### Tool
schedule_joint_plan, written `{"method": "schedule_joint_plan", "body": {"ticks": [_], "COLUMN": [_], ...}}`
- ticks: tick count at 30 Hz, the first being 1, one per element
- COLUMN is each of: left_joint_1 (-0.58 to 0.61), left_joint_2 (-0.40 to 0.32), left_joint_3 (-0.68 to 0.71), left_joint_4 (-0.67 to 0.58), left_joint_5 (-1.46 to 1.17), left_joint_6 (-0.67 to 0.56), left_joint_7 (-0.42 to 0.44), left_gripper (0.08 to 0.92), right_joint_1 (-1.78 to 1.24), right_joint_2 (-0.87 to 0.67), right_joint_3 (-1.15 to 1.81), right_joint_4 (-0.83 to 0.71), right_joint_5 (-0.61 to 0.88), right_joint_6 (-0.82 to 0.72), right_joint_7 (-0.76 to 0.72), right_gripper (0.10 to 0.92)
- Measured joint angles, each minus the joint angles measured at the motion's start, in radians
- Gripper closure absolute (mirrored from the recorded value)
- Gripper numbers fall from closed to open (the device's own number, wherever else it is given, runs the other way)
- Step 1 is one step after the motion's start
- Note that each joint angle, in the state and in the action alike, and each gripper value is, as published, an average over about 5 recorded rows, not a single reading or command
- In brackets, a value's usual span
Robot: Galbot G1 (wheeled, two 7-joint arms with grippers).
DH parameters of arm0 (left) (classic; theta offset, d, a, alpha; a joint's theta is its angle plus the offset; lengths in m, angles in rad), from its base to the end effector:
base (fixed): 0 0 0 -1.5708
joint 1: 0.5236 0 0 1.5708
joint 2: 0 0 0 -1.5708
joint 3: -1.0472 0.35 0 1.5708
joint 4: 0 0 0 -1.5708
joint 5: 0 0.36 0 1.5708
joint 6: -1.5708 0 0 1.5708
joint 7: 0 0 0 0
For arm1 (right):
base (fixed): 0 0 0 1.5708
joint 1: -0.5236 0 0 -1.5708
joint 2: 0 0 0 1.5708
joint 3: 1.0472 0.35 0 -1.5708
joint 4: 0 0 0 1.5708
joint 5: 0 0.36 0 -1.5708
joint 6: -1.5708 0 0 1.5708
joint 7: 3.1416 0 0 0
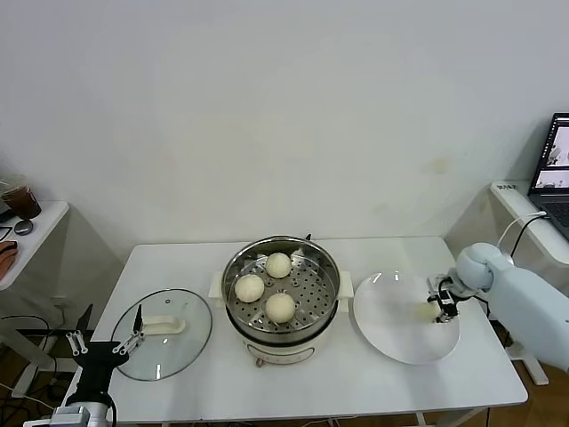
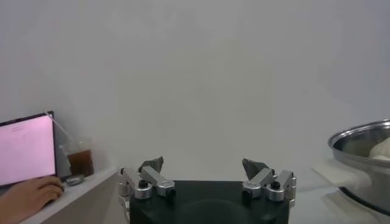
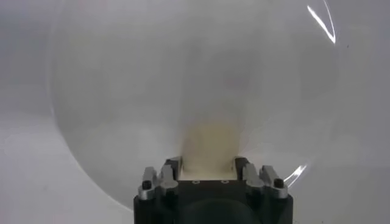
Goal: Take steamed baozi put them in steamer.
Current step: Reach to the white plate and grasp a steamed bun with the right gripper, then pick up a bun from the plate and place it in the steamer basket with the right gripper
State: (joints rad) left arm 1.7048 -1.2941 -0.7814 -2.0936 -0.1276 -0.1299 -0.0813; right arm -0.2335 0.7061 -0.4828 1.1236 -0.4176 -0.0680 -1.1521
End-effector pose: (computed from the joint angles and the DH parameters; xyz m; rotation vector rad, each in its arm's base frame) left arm 0.1519 0.1230 -0.2968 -0.2013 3.0657 0.3796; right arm 0.5094 -0.2068 -0.2425 1.1843 -1.2684 1.4354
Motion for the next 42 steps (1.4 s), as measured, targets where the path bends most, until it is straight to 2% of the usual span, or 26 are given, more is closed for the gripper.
{"method": "schedule_joint_plan", "body": {"ticks": [9,19,26,32,37,42], "left_joint_1": [-0.001,-0.022,-0.029,-0.029,-0.031,-0.032], "left_joint_2": [0.005,0.014,0.027,0.025,0.018,0.015], "left_joint_3": [-0.003,0.022,0.026,0.028,0.027,0.021], "left_joint_4": [-0.010,-0.012,-0.008,-0.010,-0.013,-0.017], "left_joint_5": [-0.004,-0.003,-0.009,-0.009,-0.010,-0.013], "left_joint_6": [0.002,0.008,0.008,0.008,0.008,0.008], "left_joint_7": [0.000,0.001,0.001,0.001,0.001,0.001], "left_gripper": [0.177,0.177,0.177,0.177,0.177,0.177], "right_joint_1": [0.109,0.472,0.735,0.842,0.858,0.830], "right_joint_2": [-0.046,-0.058,0.010,0.102,0.189,0.260], "right_joint_3": [-0.087,-0.367,-0.585,-0.693,-0.741,-0.768], "right_joint_4": [0.066,0.216,0.354,0.427,0.437,0.410], "right_joint_5": [0.103,0.362,0.588,0.752,0.821,0.829], "right_joint_6": [-0.045,-0.169,-0.310,-0.425,-0.491,-0.521], "right_joint_7": [-0.021,-0.005,0.051,0.113,0.155,0.174], "right_gripper": [0.546,0.539,0.533,0.533,0.533,0.533]}}
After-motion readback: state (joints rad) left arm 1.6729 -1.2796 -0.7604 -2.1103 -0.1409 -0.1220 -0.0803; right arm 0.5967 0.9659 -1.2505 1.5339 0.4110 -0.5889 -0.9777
